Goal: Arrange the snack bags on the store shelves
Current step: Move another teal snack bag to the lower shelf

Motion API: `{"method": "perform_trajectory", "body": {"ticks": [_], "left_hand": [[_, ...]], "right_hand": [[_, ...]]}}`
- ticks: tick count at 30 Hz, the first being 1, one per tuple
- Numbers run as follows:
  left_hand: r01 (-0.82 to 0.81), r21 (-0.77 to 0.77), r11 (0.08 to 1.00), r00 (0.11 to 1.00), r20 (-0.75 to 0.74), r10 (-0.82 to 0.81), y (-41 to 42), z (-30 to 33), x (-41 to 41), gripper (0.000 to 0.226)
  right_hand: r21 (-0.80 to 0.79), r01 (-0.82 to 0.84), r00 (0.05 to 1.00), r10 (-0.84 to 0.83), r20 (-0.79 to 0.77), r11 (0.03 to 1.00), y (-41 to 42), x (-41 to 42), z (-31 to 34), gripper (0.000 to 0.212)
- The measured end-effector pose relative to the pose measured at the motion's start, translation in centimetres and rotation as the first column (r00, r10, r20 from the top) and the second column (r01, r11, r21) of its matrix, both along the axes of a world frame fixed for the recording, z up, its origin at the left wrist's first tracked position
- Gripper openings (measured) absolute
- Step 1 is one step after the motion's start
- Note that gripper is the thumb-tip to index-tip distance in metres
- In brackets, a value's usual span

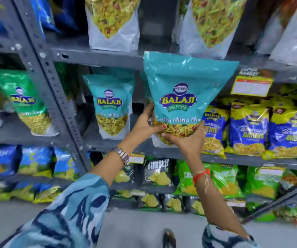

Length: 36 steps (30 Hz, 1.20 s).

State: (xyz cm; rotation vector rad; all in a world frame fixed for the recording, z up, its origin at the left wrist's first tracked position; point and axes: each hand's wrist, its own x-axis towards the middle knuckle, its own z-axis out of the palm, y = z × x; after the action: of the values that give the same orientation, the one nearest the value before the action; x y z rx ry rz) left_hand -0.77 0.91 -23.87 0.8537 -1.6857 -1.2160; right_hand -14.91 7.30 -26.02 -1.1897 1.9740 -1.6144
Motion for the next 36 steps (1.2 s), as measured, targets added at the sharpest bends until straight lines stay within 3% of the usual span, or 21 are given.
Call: {"method": "perform_trajectory", "body": {"ticks": [3,9,17,23,27,30,33,36], "left_hand": [[-0.008,0.016,1.0,0.999,0.052,0.007,-1.6,-2.2,0.3,0.075],[-0.05,0.057,0.997,0.987,0.155,0.041,-5.4,-4.4,0.6,0.069],[-0.065,0.161,0.985,0.961,0.274,0.018,-9.8,-6.1,-0.4,0.07],[-0.074,0.212,0.975,0.972,0.233,0.023,-11.0,-7.0,-0.6,0.065],[-0.098,0.243,0.965,0.979,0.195,0.05,-10.6,-7.1,-0.1,0.061],[-0.226,0.124,0.966,0.968,0.139,0.209,-9.4,-6.7,0.4,0.049],[-0.403,-0.013,0.915,0.914,0.039,0.403,-7.3,-5.4,1.3,0.038],[-0.495,-0.186,0.849,0.869,-0.115,0.481,-5.2,-3.1,2.5,0.023]], "right_hand": [[0.048,0.001,1.0,-0.001,-0.001,0.999,-1.9,0.5,-2.6,0.134],[0.039,0.029,0.999,-0.028,-0.022,0.999,-5.8,1.4,-6.6,0.116],[0.126,0.066,0.998,-0.067,0.004,0.99,-9.9,1.2,-9.7,0.119],[0.148,0.081,0.996,-0.073,-0.059,0.986,-10.8,0.8,-10.4,0.108],[0.145,0.04,0.999,-0.039,-0.009,0.989,-10.3,1.0,-9.9,0.105],[0.07,0.034,0.999,-0.036,0.034,0.997,-9.2,0.9,-8.6,0.106],[-0.162,0.084,0.996,-0.082,0.021,0.983,-7.7,1.7,-5.8,0.081],[-0.404,0.039,0.993,0.01,0.117,0.914,-6.2,3.4,-1.3,0.056]]}}
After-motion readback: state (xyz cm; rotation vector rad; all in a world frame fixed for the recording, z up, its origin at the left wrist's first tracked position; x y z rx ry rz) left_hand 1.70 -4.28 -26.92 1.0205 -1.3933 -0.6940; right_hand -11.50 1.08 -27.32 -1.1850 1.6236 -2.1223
